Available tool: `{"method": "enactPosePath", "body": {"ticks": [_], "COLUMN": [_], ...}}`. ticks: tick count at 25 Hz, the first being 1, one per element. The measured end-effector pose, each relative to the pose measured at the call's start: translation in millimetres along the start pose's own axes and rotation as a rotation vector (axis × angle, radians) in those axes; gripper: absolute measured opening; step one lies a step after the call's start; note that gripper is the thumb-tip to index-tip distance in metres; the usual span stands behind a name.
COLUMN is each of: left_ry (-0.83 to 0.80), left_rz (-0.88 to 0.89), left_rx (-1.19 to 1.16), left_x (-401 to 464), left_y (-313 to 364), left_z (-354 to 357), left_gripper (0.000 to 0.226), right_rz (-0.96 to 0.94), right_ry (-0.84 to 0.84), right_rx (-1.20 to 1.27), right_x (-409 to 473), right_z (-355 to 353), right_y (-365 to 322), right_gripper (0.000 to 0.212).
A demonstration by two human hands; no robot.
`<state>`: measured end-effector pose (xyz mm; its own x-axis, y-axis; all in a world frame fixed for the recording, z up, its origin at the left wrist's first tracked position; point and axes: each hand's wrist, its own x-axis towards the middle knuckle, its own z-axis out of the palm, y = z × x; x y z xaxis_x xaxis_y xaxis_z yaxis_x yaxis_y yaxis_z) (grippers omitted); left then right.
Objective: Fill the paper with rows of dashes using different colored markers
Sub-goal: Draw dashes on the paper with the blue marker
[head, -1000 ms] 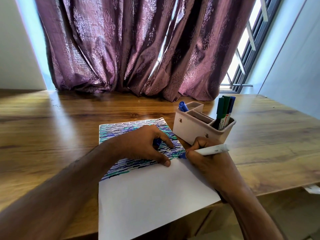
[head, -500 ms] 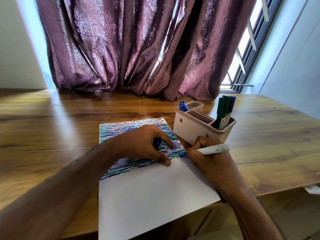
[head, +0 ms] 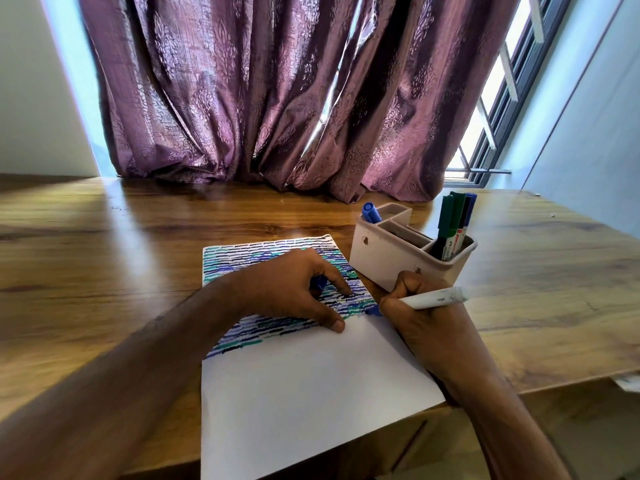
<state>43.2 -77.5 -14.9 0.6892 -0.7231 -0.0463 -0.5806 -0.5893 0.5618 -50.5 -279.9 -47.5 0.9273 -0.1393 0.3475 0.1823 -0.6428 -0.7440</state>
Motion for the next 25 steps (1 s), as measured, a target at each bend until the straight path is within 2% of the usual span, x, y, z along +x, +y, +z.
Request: {"method": "enactPosePath", "body": {"ticks": [10,13,14,17,18,21,25], "left_ry": [-0.011,0.035,0.075,0.139,0.140,0.095,0.117], "left_rz": [-0.020,0.016,0.044,0.103,0.107,0.199,0.274], "left_rx": [0.009,0.020,-0.017,-0.289,-0.344,-0.367,-0.316], "left_x": [-1,-2,-1,0,0,0,1], "left_y": [4,1,1,5,6,3,-2], "left_z": [-1,0,1,0,-1,-2,0], "left_gripper": [0.053,0.055,0.050,0.014,0.012,0.018,0.027], "right_rz": [-0.049,-0.070,-0.079,-0.117,-0.120,-0.093,-0.122], "right_ry": [0.023,0.101,0.118,0.085,0.071,0.095,0.126], "right_rx": [-0.020,0.144,0.195,0.319,0.373,0.493,0.460], "right_x": [0,-2,-3,-8,-11,-15,-18], "right_z": [-1,-3,-4,-5,-6,-9,-9], "right_y": [3,5,5,2,-1,-3,-5], "right_gripper": [0.016,0.011,0.013,0.020,0.021,0.034,0.039]}}
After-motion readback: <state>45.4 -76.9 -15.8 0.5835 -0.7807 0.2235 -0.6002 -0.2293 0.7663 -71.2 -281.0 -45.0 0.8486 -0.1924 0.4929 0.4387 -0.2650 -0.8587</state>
